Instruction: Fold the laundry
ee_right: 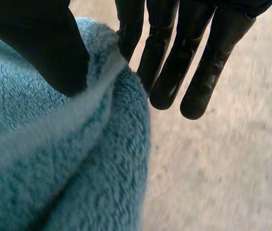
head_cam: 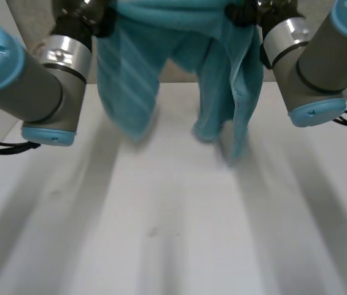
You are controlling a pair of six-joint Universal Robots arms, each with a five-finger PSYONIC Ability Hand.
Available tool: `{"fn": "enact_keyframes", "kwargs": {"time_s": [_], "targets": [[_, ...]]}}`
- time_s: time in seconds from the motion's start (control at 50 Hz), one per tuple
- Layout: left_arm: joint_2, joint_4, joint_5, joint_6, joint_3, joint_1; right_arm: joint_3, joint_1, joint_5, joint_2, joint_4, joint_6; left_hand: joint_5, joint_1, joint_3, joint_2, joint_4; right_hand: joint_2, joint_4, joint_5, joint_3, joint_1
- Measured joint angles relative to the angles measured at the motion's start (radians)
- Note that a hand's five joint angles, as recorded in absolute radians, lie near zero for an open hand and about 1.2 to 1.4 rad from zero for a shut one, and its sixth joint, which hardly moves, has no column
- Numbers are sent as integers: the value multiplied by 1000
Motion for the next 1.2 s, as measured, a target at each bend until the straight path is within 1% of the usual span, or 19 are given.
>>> {"fn": "enact_keyframes", "kwargs": {"time_s": [0.1,0.14,0.16,0.22,0.24,0.38,0.42,0.46,0.5,0.52,0.62,0.76,0.8,0.9,0.98,1.06,1.1,1.14,1.2], "targets": [[174,-12,-18,-6,-255,-13,250,24,-60,-137,-35,-91,6,0,3,1,0,0,0,5,1,0],[174,-12,-18,-6,-255,-13,250,24,-60,-137,-35,-91,6,0,3,1,0,0,0,5,1,0],[269,-80,-19,-7,-455,-32,414,45,-94,-189,-17,-158,17,0,3,2,1,0,0,24,4,0],[305,-117,-20,-7,-544,-39,465,51,-102,-200,-1,-183,17,0,3,2,1,0,0,26,5,0],[353,-181,-27,-8,-685,-45,581,61,-113,-214,64,-250,17,0,3,2,1,0,0,26,5,0],[389,-304,-73,-26,-927,-43,751,63,-121,-213,218,-348,17,0,4,2,1,0,1,27,5,0],[388,-331,-88,-40,-966,-47,794,61,-125,-211,241,-360,-18,-38,-75,-82,-64,0,1,26,5,0],[388,-354,-98,-61,-982,-55,829,55,-127,-209,248,-365,-347,-377,-391,-420,-402,0,1,26,5,0],[389,-360,-100,-67,-983,-58,843,52,-128,-209,247,-366,-347,-377,-391,-420,-402,0,1,27,5,0],[397,-381,-104,-85,-972,-69,875,44,-130,-209,240,-366,-503,-485,-548,-564,-559,0,1,30,5,0],[431,-421,-103,-104,-907,-94,919,34,-131,-209,214,-364,-549,-497,-592,-606,-602,0,1,33,6,0],[459,-441,-91,-99,-763,-114,961,32,-130,-212,163,-364,-761,-713,-797,-819,-818,0,1,38,6,0],[439,-437,-83,-93,-702,-117,968,32,-130,-212,154,-364,-910,-891,-966,-982,-981,0,1,38,6,0],[340,-431,-51,-66,-603,-118,973,34,-130,-211,147,-365,-911,-892,-968,-985,-982,0,1,38,6,0],[223,-435,-15,-6,-525,-118,973,36,-131,-209,147,-365,-911,-892,-969,-990,-985,0,1,38,6,0],[68,-450,16,146,-431,-112,976,38,-131,-207,148,-365,-911,-892,-969,-990,-985,0,1,38,8,0],[68,-450,16,146,-431,-112,976,38,-131,-207,148,-365,-911,-892,-969,-990,-985,0,1,38,8,0],[-23,-458,22,273,-371,-102,979,41,-131,-207,148,-366,-911,-892,-969,-990,-985,0,1,38,9,0],[-82,-468,22,361,-329,-91,980,44,-131,-206,149,-366,-911,-892,-969,-990,-985,0,1,38,9,0]]}}
